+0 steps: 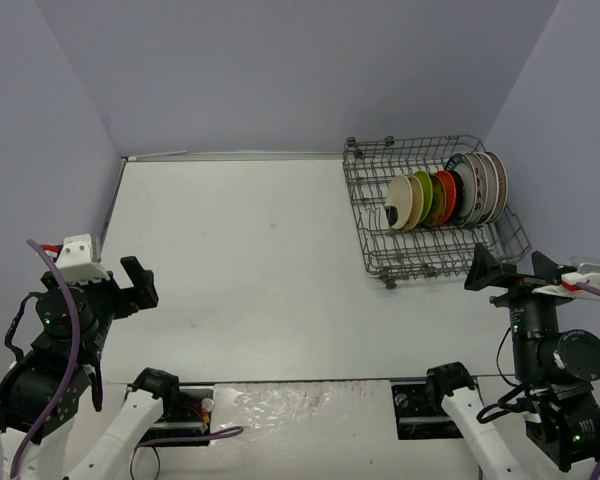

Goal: Load the plates into the dish rack

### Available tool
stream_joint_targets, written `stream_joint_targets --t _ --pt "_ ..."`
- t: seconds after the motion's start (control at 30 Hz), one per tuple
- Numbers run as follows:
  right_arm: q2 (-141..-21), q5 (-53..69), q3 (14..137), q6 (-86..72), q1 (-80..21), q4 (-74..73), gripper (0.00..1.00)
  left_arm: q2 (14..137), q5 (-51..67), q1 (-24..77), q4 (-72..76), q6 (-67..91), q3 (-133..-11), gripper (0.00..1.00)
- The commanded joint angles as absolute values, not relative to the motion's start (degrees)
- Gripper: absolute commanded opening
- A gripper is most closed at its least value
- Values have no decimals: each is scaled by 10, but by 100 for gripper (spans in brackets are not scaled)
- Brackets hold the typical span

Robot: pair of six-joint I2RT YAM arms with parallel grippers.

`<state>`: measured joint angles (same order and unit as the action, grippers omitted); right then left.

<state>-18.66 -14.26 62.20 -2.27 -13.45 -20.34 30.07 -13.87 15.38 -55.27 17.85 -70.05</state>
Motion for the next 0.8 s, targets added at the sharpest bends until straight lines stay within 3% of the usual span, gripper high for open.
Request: stream_joint_targets --t 0.0,0.77 --pt "-203 -137 611 -49 -134 -187 100 308 -150 156 -549 182 -698 97" --pt "-211 -124 619 -36 -134 -183 100 324 -142 157 -535 198 -661 97"
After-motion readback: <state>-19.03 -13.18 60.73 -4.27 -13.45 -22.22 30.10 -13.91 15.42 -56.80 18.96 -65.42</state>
